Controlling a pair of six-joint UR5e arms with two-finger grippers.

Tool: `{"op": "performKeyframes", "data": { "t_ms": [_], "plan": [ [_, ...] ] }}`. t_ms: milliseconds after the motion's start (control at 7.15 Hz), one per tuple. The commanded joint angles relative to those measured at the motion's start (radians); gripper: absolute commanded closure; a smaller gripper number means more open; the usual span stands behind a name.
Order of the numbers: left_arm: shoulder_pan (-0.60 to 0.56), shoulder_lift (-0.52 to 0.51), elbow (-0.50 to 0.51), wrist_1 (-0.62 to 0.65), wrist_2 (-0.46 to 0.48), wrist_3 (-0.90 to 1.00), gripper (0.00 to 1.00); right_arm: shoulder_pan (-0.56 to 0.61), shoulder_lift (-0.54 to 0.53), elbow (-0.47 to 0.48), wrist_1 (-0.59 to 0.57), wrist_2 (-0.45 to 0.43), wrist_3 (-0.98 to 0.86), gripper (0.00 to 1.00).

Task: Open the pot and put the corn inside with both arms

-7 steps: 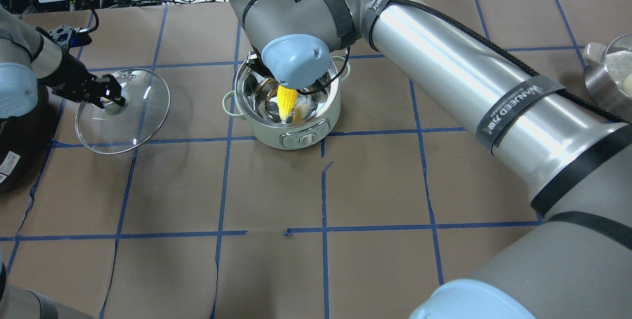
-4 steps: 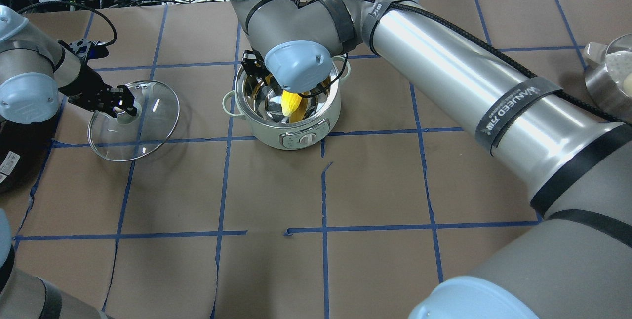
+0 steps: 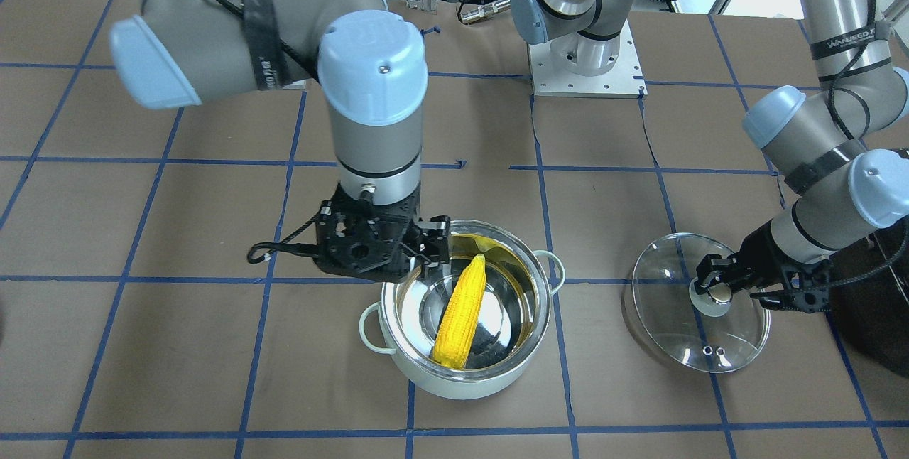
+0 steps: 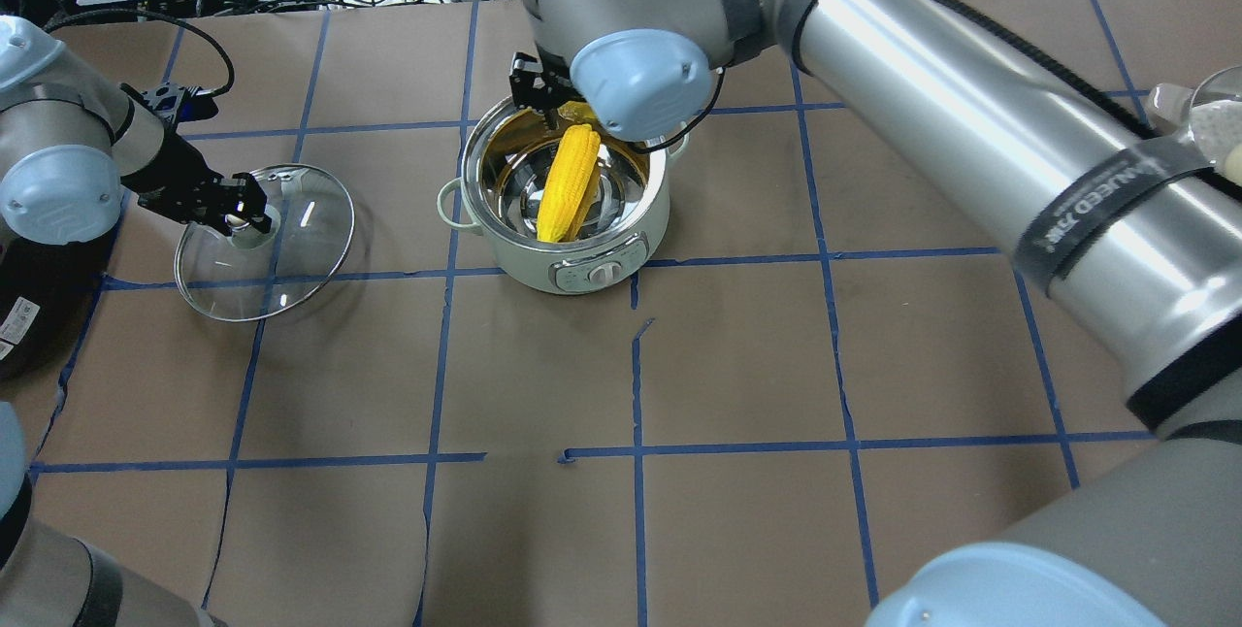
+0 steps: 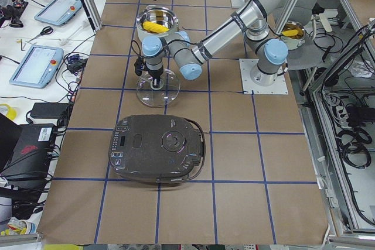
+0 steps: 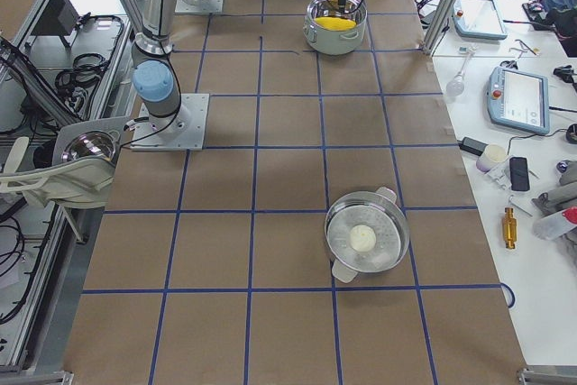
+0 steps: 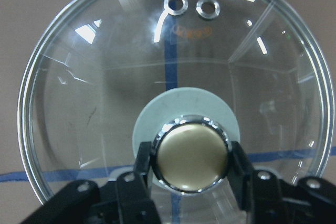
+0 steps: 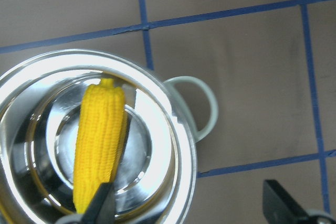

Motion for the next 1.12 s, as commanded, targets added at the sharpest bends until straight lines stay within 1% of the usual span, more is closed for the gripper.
{"op": "performKeyframes", "data": {
  "t_ms": [0,140,280,419,559,699,839,978],
  "plan": [
    [0.0,-0.001,0.002,0.0,0.0,-0.005,0.03,-0.162,-0.075,0.024,0.087,0.006,-0.121,0.0],
    [-0.003,0.019,0.011,-0.011,0.0,-0.019,0.0,-0.224,-0.144,0.097,0.093,-0.002,-0.254,0.0],
    [-0.024,0.053,0.043,-0.038,0.043,-0.037,0.0,-0.28,-0.239,0.213,0.089,0.0,-0.331,0.0],
    [-0.094,0.108,0.135,-0.205,0.107,-0.077,0.0,-0.302,-0.329,0.301,0.087,-0.006,-0.349,0.0],
    [-0.189,0.143,0.254,-0.365,0.121,-0.205,0.01,-0.302,-0.371,0.326,0.078,0.003,-0.345,0.0],
    [-0.295,0.177,0.368,-0.441,0.129,-0.308,0.01,-0.304,-0.393,0.33,0.094,-0.013,-0.358,0.0],
    [-0.373,0.209,0.421,-0.528,0.132,-0.394,0.02,-0.302,-0.425,0.331,0.163,0.001,-0.358,0.0],
    [-0.441,0.237,0.417,-0.532,0.126,-0.504,0.07,-0.304,-0.436,0.331,0.202,0.0,-0.358,0.0]
  ]
}}
